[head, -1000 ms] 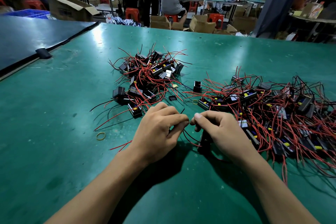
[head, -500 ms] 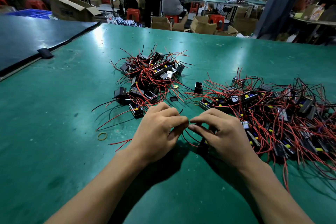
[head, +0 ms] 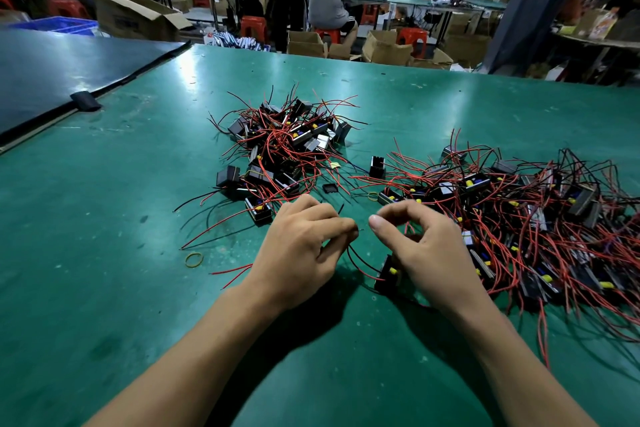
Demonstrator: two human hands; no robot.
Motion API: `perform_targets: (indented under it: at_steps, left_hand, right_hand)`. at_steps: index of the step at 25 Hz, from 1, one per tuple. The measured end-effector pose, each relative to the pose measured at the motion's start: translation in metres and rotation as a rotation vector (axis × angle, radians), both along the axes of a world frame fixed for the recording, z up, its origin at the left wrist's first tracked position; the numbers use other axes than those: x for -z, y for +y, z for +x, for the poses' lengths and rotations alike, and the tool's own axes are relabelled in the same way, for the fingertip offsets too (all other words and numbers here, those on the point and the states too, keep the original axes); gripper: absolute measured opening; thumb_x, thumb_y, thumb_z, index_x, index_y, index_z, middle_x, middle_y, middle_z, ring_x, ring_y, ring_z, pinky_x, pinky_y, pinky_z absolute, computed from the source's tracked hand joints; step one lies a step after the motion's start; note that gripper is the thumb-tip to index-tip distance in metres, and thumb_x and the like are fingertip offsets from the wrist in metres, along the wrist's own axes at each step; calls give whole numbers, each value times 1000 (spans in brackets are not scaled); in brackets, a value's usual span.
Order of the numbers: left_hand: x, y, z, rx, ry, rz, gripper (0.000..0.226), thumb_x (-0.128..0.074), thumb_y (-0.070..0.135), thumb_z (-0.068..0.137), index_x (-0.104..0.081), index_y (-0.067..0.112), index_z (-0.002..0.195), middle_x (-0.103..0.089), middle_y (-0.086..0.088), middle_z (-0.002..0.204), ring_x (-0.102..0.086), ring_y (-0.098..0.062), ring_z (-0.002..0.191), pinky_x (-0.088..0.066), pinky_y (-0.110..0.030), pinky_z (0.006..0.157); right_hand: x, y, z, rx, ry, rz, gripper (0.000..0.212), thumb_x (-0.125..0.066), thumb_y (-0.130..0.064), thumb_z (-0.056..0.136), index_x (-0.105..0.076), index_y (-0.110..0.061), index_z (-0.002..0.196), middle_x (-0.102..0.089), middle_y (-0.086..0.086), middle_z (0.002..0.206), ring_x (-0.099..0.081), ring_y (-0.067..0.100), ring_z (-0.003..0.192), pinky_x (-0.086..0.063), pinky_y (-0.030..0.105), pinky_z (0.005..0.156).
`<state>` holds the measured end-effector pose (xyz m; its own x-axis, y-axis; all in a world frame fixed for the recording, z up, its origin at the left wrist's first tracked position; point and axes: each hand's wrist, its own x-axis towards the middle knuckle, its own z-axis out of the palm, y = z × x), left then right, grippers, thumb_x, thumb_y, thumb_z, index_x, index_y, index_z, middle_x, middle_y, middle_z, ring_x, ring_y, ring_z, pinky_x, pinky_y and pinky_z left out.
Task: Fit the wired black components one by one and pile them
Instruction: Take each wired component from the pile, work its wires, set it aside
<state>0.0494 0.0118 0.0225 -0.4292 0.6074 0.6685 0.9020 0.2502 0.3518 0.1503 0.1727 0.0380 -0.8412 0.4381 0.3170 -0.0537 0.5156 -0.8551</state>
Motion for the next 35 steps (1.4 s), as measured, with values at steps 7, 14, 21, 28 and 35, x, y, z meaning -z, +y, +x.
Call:
perform_targets:
  at_steps: [7,14,21,28,35]
  left_hand:
    - [-1,-1,-1,14,-40,2,17,-62,29,93,-75,17,91,-63,7,76,-48,-20,77,-43,-45,68]
    - [-1,1,0,-16,-5,7,16,-63,28,92,-75,18,88,-64,7,74,-51,-22,76,-44,-46,68]
    - [-4,0,3,-87,143,8,18,-61,30,93,-74,22,85,-63,10,74,-53,-20,77,-41,-37,70]
    - [-3,-3,-1,-82,93,-38,15,-62,30,92,-74,22,86,-62,10,74,-51,-20,79,-41,-40,69]
    - [-4,-2,1,-56,76,-36,16,-62,31,91,-75,22,89,-64,11,76,-52,-20,79,-42,-39,70]
  right_hand:
    - [11,9,-1,-97,238,462,17,-79,-18,84,-79,-15,101,-69,-7,93,-57,-2,68,-39,10,57]
    - [6,3,-1,-64,109,335,6,-73,-24,90,-73,-23,84,-65,-18,77,-56,1,66,-37,14,59]
    - [-6,-12,-4,-155,-231,-526,27,-58,-19,99,-63,-14,73,-44,-5,56,-33,7,39,-24,17,39]
    - [2,4,1,-116,41,366,8,-77,-14,86,-77,-19,92,-71,-12,84,-60,1,69,-42,14,64]
    - [2,-5,2,-50,63,298,13,-72,-19,91,-73,-18,78,-65,-15,67,-55,0,58,-37,11,58]
